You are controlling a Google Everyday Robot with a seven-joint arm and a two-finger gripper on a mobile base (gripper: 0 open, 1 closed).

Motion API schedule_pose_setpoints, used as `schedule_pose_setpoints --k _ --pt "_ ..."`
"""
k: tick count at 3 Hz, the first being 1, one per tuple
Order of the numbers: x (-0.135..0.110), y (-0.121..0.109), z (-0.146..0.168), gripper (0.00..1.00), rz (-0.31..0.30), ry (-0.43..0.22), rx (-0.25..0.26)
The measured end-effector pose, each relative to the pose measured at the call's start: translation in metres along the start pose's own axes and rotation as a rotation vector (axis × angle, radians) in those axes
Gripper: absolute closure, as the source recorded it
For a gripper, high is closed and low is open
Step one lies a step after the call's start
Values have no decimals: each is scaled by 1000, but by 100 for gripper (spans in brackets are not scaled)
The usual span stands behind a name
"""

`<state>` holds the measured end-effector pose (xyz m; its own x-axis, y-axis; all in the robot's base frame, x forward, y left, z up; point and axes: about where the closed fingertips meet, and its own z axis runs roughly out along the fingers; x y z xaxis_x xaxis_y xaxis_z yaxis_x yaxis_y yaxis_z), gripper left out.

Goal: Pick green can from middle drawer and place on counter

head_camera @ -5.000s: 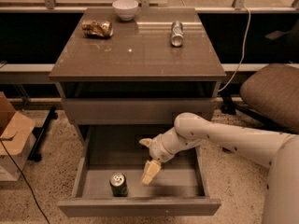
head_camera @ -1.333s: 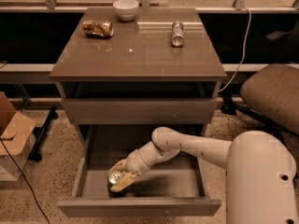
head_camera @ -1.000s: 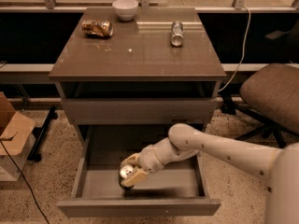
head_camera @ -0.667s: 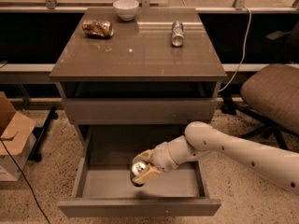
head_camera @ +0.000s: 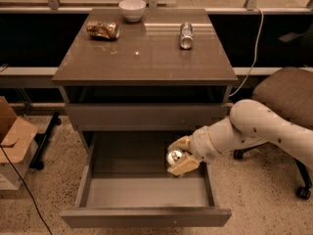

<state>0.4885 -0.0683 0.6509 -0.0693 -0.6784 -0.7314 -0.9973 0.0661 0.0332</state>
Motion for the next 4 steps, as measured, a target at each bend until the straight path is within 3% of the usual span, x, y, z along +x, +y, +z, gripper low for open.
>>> schedule_pose_setpoints --k 1,2,3,4 --pt "-29 -2 -70 100 -24 92 71" --pt "-77 0 -139 100 -83 161 154" --pt "-141 6 -203 100 -184 190 254" --pt "-141 6 -203 100 -184 190 254"
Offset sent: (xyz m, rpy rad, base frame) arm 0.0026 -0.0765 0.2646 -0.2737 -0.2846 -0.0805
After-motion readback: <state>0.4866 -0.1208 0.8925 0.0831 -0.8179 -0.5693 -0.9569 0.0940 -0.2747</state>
